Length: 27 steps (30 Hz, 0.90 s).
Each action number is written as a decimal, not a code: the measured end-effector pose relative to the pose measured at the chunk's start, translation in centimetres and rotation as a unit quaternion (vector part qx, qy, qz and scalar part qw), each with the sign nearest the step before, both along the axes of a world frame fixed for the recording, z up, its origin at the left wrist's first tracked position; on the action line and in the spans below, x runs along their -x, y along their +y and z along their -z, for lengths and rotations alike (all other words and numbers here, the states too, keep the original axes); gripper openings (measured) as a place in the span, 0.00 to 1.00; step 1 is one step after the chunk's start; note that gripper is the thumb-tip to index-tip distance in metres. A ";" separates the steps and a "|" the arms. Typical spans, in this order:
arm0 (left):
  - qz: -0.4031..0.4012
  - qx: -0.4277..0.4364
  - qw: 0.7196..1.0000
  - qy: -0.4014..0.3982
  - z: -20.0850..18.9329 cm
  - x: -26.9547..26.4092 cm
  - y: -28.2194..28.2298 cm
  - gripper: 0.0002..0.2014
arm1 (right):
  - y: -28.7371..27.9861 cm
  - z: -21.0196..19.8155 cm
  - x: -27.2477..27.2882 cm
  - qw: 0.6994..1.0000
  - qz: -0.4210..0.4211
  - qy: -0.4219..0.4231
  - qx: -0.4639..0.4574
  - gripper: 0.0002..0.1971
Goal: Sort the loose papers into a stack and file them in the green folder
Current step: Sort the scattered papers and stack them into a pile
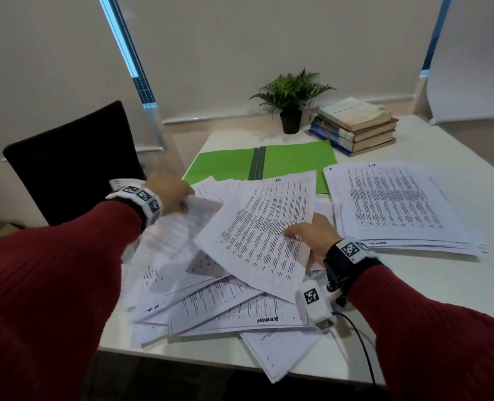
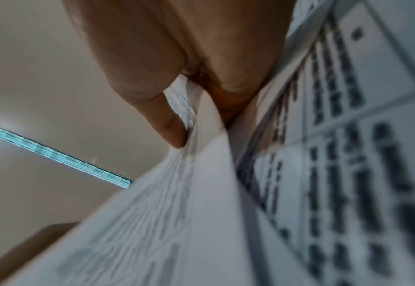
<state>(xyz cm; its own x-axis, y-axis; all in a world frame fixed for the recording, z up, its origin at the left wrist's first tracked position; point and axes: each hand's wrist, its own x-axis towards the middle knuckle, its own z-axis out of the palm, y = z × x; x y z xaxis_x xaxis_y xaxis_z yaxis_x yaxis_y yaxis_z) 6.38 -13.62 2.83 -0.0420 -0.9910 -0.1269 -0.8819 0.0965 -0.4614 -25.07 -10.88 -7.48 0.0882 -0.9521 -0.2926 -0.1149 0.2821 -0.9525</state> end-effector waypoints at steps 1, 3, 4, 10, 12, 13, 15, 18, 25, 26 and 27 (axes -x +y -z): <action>-0.007 0.059 0.997 0.050 -1.1 -0.8 0.3 0.14 | 0.1 -0.1 0.0 1.000 -0.002 0.002 0.002 0.09; -0.043 0.173 0.969 0.170 -3.7 -1.9 1.3 0.16 | 0.1 -0.1 0.0 1.000 0.000 0.005 0.010 0.08; -0.061 0.236 0.942 0.231 -4.9 -2.4 1.9 0.14 | 0.2 -0.2 0.0 1.000 0.002 0.008 0.012 0.08; -0.115 0.399 0.641 0.645 -8.2 -3.5 3.2 0.16 | 1.0 -1.1 -0.1 0.998 -0.022 0.050 0.025 0.11; -0.128 0.332 0.585 0.729 -6.6 -2.2 3.1 0.16 | 0.9 -1.0 -0.1 0.999 -0.031 0.032 0.012 0.13; -0.146 0.293 0.588 0.740 -5.1 -1.4 2.9 0.15 | 0.7 -1.0 -0.2 0.999 -0.031 0.009 0.004 0.13; -0.176 0.216 0.628 0.727 -1.9 -0.2 2.1 0.14 | 0.7 -1.2 -0.3 1.000 -0.025 -0.012 -0.011 0.11; -0.190 0.130 0.659 0.716 3.1 3.2 1.8 0.09 | 0.3 -1.4 -0.5 1.000 -0.003 -0.007 -0.025 0.16; -0.247 0.096 0.697 0.666 7.5 6.9 1.0 0.34 | 0.5 -1.0 -0.5 0.992 -0.067 0.055 0.093 0.28; -0.251 0.106 0.720 0.638 7.3 6.0 1.1 0.33 | 0.4 -0.7 -0.3 0.988 -0.067 0.085 0.115 0.25; -0.257 0.115 0.750 0.598 6.9 4.6 1.5 0.33 | 0.3 -0.4 -0.3 0.985 -0.062 0.097 0.125 0.23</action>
